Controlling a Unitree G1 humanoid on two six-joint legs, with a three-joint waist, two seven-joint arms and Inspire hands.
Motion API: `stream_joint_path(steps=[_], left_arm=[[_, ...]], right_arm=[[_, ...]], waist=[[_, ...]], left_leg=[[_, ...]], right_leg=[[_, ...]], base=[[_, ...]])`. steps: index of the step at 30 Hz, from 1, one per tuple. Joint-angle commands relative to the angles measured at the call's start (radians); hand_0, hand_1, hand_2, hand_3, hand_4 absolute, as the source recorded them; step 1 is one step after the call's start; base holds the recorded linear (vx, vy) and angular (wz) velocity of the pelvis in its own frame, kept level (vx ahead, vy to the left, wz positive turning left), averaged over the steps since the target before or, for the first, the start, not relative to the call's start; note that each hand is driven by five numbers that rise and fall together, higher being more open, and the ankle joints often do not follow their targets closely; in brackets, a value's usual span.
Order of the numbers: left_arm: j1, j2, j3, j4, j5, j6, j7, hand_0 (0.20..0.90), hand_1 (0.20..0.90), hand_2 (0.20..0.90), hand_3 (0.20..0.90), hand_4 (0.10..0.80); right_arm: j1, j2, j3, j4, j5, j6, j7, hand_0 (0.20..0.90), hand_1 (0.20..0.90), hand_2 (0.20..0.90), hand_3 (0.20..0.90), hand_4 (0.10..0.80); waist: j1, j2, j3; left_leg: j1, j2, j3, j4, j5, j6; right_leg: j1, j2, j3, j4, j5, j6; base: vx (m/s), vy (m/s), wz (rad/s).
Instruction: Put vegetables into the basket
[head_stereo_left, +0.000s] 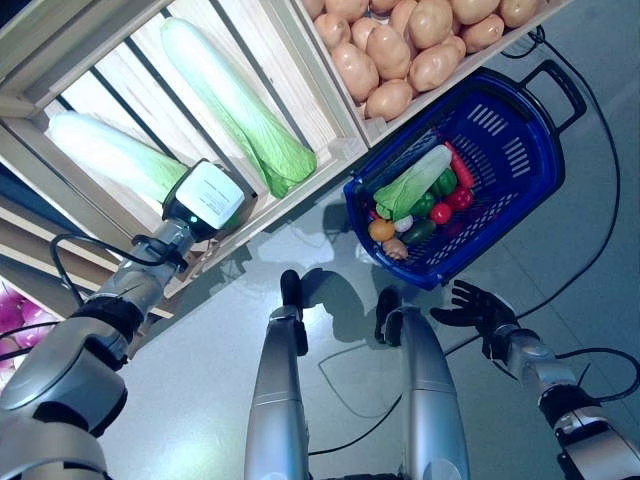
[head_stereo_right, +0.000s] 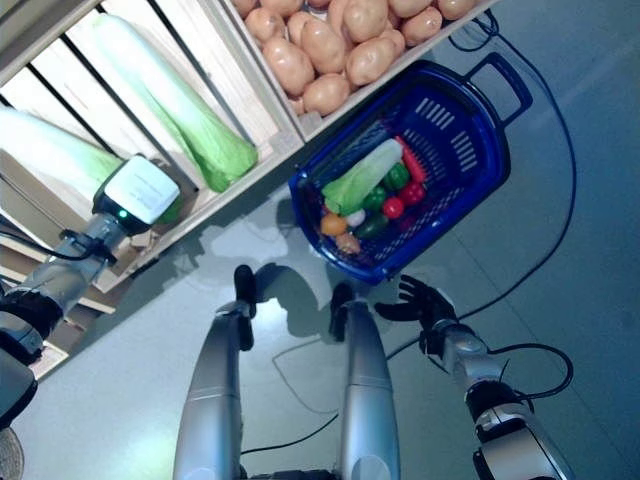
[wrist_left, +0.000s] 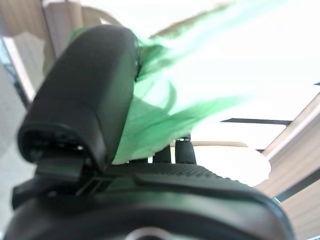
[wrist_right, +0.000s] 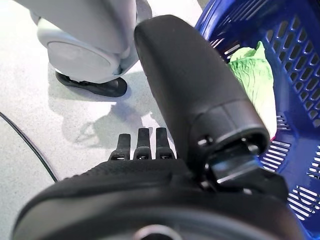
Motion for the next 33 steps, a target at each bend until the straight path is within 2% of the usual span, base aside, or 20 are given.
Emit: stream_joint_path(steps=[1,6,15,19,24,25,27,30,32,33], left_arm=[[-0.064,0.097,0.087,-0.024,-0.035,0.084,0.028,0.300,0.300,0.300,0.300,0.400],[-0.066,0.102,0.093,-0.020,-0.059,0.056,0.081,0.300,0.300,0.300,0.300,0.400],[-0.035,0.118,0.141,-0.079,-0.196,-0.016,0.186,0.300,0.300,0.300,0.300,0.400],[0.047,0.116,0.223,-0.168,-0.318,-0.036,0.240,0.300,0.300,0.300,0.300,0.400],[0.145,0.073,0.327,-0.238,-0.495,-0.082,0.272,0.300,0.300,0.300,0.300,0.400],[0.196,0.037,0.377,-0.278,-0.588,-0.122,0.277,0.300,0.300,0.300,0.300,0.400],[0.233,0.011,0.422,-0.308,-0.676,-0.156,0.259,0.300,0.300,0.300,0.300,0.400],[0.365,-0.083,0.551,-0.424,-0.903,-0.295,0.191,0.300,0.300,0.300,0.300,0.400],[0.426,-0.137,0.604,-0.496,-0.986,-0.333,0.145,0.300,0.300,0.300,0.300,0.400],[0.480,-0.195,0.649,-0.563,-1.052,-0.353,0.082,0.300,0.300,0.300,0.300,0.400]], right_arm=[[0.047,-0.089,-0.059,-0.033,0.037,-0.036,-0.021,0.900,0.900,0.900,0.900,0.800],[0.047,-0.073,-0.054,-0.018,0.032,-0.039,-0.015,0.900,0.900,0.900,0.900,0.800],[0.081,-0.035,-0.055,-0.008,0.015,-0.038,-0.025,0.900,0.900,0.900,0.900,0.800],[0.134,-0.012,-0.070,-0.009,-0.005,-0.042,-0.031,0.900,0.900,0.900,0.900,0.800],[0.173,0.013,-0.077,-0.010,-0.007,-0.052,-0.044,0.900,0.900,0.900,0.900,0.800],[0.196,0.033,-0.081,-0.017,-0.013,-0.065,-0.052,0.900,0.900,0.900,0.900,0.800],[0.212,0.046,-0.085,-0.021,-0.014,-0.078,-0.055,0.900,0.900,0.900,0.900,0.800],[0.267,0.098,-0.099,-0.059,-0.025,-0.123,-0.074,0.900,0.900,0.900,0.900,0.800],[0.295,0.119,-0.109,-0.086,-0.037,-0.138,-0.075,0.900,0.900,0.900,0.900,0.800],[0.317,0.142,-0.118,-0.109,-0.054,-0.155,-0.077,0.900,0.900,0.900,0.900,0.800]], waist=[[-0.001,0.016,-0.002],[0.000,0.007,-0.002],[0.013,0.000,-0.002],[0.033,-0.004,-0.015],[0.052,-0.009,-0.034],[0.061,-0.011,-0.039],[0.068,-0.013,-0.049],[0.089,-0.020,-0.078],[0.097,-0.023,-0.094],[0.106,-0.027,-0.113]], left_leg=[[0.082,0.007,0.060,0.080,-0.162,0.009],[0.150,0.009,0.063,0.038,-0.151,0.006],[0.283,0.005,0.055,-0.046,-0.120,-0.002],[0.358,-0.008,0.050,-0.115,-0.097,-0.003],[0.410,-0.022,0.034,-0.179,-0.075,-0.002],[0.439,-0.027,0.027,-0.209,-0.067,-0.001],[0.455,-0.032,0.020,-0.237,-0.053,-0.001],[0.529,-0.047,0.003,-0.330,-0.029,0.003],[0.564,-0.050,-0.002,-0.374,-0.018,0.003],[0.593,-0.052,-0.006,-0.420,-0.004,0.006]], right_leg=[[0.103,0.001,0.034,-0.143,0.116,0.026],[0.173,0.009,0.023,-0.190,0.126,0.029],[0.327,0.015,0.011,-0.310,0.151,0.034],[0.413,0.004,-0.012,-0.394,0.168,0.039],[0.477,0.000,-0.037,-0.471,0.186,0.040],[0.511,0.001,-0.045,-0.509,0.196,0.043],[0.534,0.000,-0.056,-0.543,0.207,0.045],[0.623,0.000,-0.084,-0.645,0.232,0.054],[0.662,0.000,-0.098,-0.687,0.244,0.060],[0.697,-0.002,-0.115,-0.730,0.259,0.066]], base=[[0.000,0.000,0.00],[0.016,-0.037,0.00],[0.038,-0.043,0.02],[0.065,-0.054,0.01],[0.052,-0.036,0.02],[0.057,-0.038,0.04],[0.080,-0.052,0.05],[0.131,-0.064,0.06],[0.139,-0.051,0.08],[0.134,-0.058,0.13]])
